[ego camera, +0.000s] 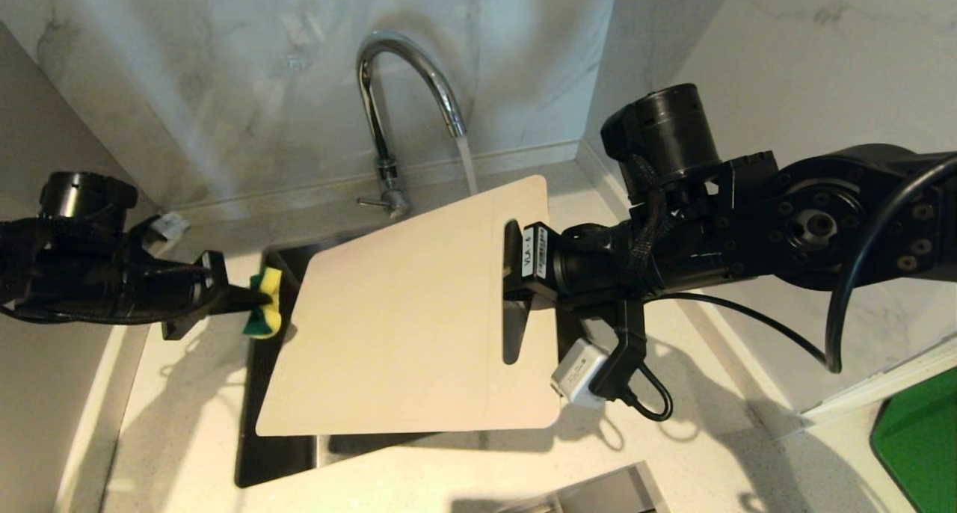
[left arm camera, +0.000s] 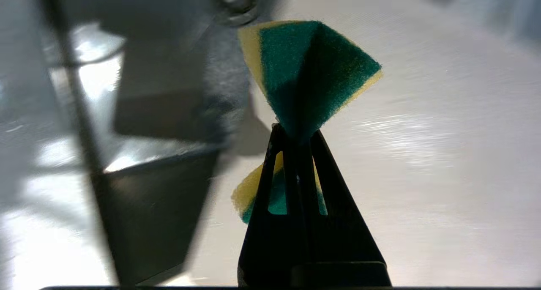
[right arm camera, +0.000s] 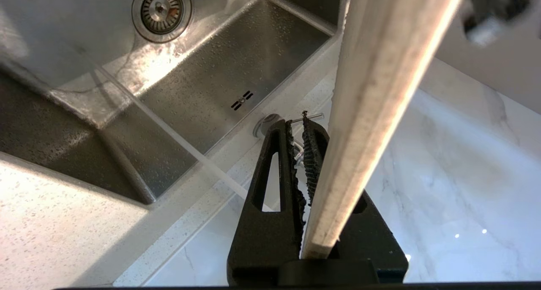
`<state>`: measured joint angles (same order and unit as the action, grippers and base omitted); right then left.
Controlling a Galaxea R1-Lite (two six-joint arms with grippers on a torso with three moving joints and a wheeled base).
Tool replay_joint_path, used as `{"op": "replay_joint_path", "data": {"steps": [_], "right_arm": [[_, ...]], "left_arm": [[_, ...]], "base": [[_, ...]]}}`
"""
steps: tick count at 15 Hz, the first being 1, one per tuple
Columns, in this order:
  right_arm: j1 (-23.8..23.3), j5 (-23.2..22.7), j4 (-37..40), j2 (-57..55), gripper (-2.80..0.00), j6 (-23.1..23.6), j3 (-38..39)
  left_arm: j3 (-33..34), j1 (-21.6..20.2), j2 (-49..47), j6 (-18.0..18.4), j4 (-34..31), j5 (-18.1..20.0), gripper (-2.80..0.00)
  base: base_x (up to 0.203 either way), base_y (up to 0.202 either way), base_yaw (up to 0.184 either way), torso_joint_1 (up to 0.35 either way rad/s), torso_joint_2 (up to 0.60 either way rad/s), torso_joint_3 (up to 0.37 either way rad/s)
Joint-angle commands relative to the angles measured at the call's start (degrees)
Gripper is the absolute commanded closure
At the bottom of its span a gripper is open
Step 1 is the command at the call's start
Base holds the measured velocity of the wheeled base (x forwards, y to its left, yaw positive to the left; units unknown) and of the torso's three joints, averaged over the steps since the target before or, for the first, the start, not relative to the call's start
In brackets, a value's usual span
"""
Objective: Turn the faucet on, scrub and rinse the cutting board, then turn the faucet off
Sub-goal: Scrub the cutting board underwater
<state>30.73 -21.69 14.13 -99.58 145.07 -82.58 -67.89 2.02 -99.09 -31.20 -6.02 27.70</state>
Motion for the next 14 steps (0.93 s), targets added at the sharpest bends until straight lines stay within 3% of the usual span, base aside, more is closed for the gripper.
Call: {"op": "replay_joint_path", "data": {"steps": [1,4,7,11,14], "right_arm": [[0.0,-0.1,0.1,-0.3,0.00,0.8,0.1],[0.0,-0.1,0.1,-0.3,0.00,0.8,0.1],[0.2,-0.1,0.1,0.5,0.00,0.8,0.4],[0.3,0.0,0.1,1.8,0.00,0.8,1.5],[0.3,0.0,0.2,2.6,0.00,0.8,1.7]], "left_arm": [[-6.2,3.9,2.9,-3.3,-2.0,0.1,0.00],[-16.8,13.8,3.6,-6.9,-9.1,-0.3,0.00],[-26.2,23.5,-1.3,-10.1,-11.4,-2.9,0.00],[-33.7,29.3,-9.0,-10.8,-11.7,-5.3,0.00],[-33.8,29.5,-10.1,-11.2,-12.0,-5.8,0.00]], "base": [[0.000,0.000,0.000,0.000,0.00,0.000],[0.000,0.000,0.000,0.000,0.00,0.000],[0.000,0.000,0.000,0.000,0.00,0.000],[0.000,0.000,0.000,0.000,0.00,0.000],[0.000,0.000,0.000,0.000,0.00,0.000]]}}
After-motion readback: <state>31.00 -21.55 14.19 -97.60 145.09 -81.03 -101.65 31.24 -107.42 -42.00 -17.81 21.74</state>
